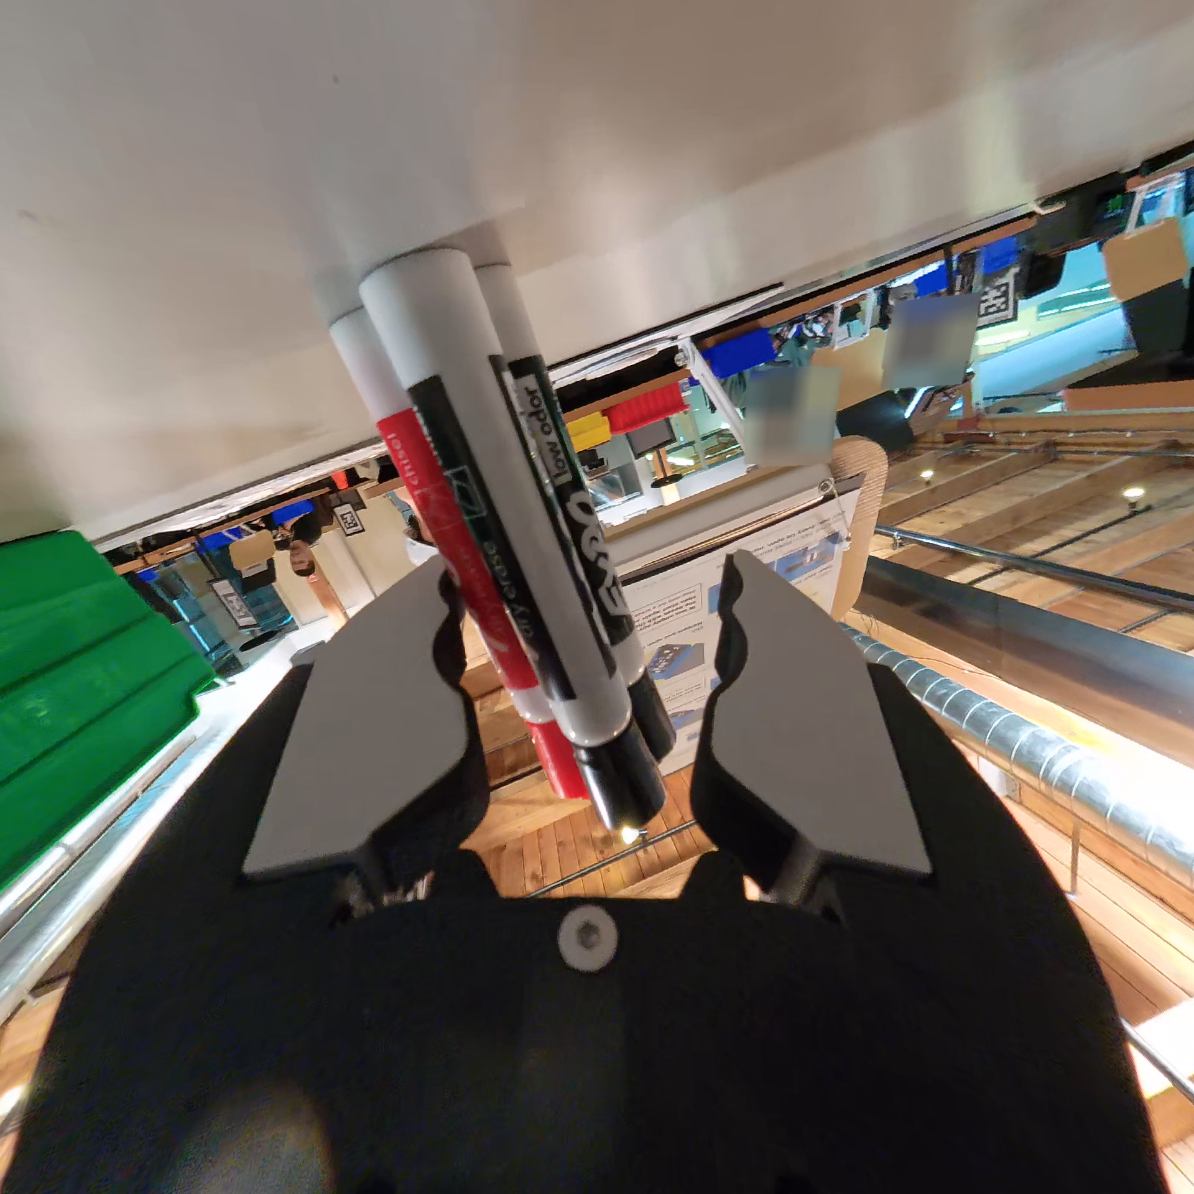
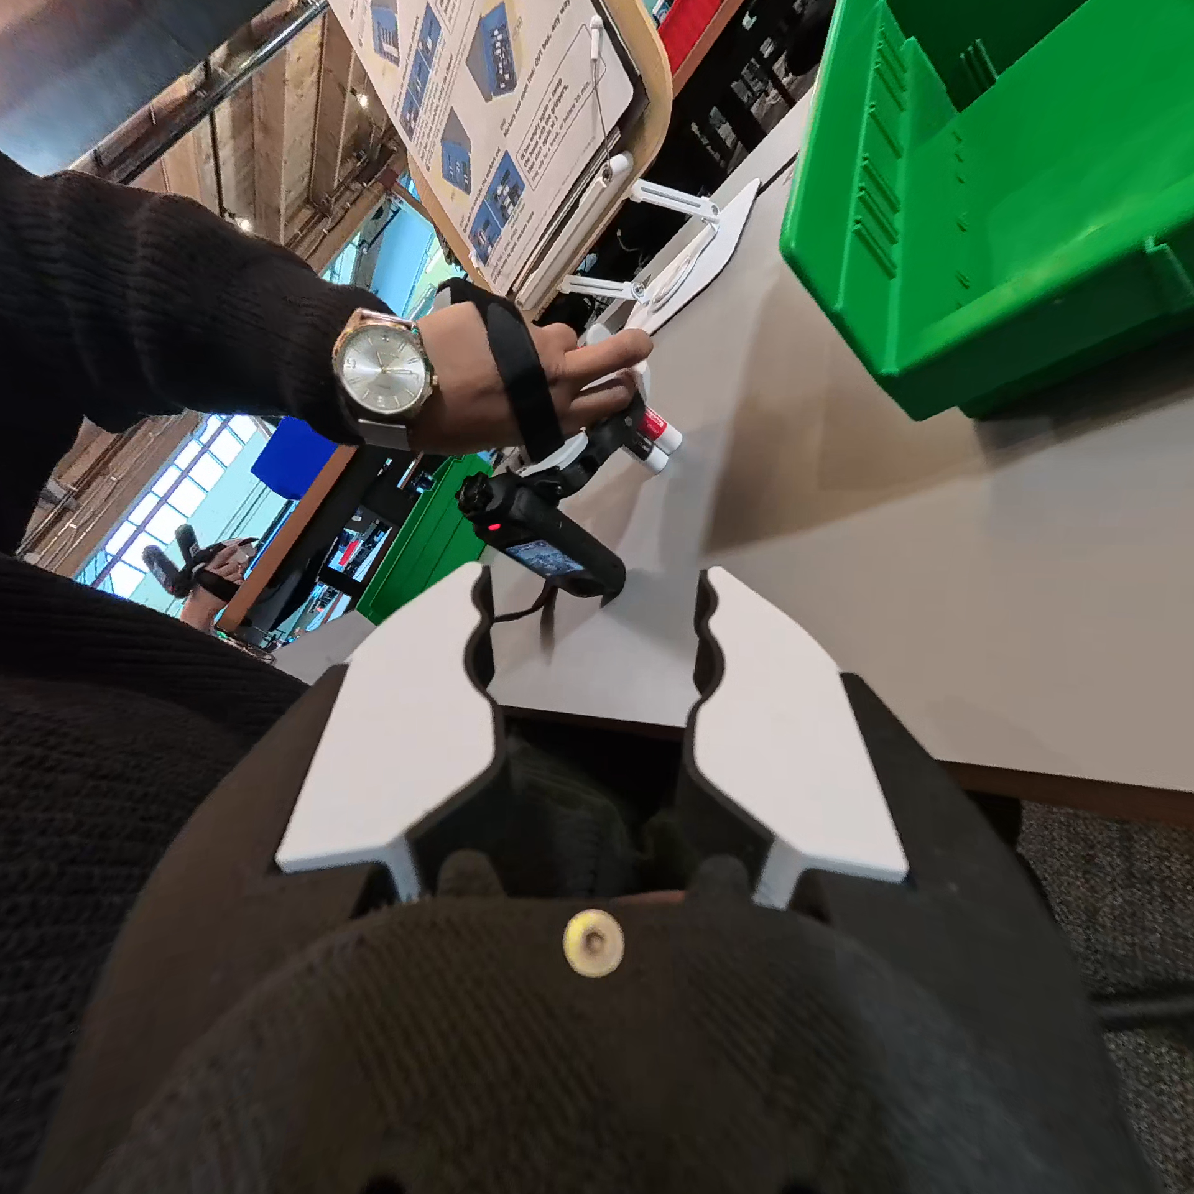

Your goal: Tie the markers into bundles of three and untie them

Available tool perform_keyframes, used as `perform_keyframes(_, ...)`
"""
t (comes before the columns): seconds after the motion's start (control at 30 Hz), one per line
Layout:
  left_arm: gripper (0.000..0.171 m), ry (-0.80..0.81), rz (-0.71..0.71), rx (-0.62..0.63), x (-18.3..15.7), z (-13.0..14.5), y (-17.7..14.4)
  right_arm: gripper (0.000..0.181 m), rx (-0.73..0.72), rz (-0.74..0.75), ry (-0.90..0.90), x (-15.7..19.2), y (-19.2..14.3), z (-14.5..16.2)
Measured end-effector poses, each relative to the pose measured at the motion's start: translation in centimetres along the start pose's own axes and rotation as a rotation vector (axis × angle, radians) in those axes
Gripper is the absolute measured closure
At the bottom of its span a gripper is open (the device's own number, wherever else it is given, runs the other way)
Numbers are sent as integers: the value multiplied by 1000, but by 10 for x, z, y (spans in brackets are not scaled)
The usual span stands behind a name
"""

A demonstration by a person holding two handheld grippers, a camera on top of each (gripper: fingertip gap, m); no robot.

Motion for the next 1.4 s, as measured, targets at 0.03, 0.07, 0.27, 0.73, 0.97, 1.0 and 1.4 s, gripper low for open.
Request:
perform_keyframes(0.03, 93, 1, 6, -3, 0, 0, 2, 120, -3, -2, 3, 0, 0, 0)
perform_keyframes(0.07, 93, 2, 12, -1, 0, 1, 4, 120, -6, -4, 6, 0, -1, -1)
perform_keyframes(0.27, 93, 30, -4, -8, 3, 1, 7, 120, -7, -26, 25, 0, -1, -1)
perform_keyframes(0.73, 97, -2, 70, -60, 2, 2, 18, 120, -25, -55, 62, -3, -4, -4)
perform_keyframes(0.97, 128, -17, 33, -93, 3, -2, 26, 120, -33, -65, 77, -4, -5, -6)
perform_keyframes(1.0, 128, -21, 64, -109, -1, -2, 27, 120, -34, -66, 78, -4, -5, -6)
perform_keyframes(1.4, 127, -501, 406, -726, -39, -29, 6, 121, -26, -55, 73, -4, -2, -4)
Point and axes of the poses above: each gripper's, where its closed fingertips meet, y out along the fingers, z out of its underside, x = y × z across the jaws, the point moved 4 cm from there along -y, back along the fingers, and after that the axes turned 5 degrees about y, right-handed, at the moved point
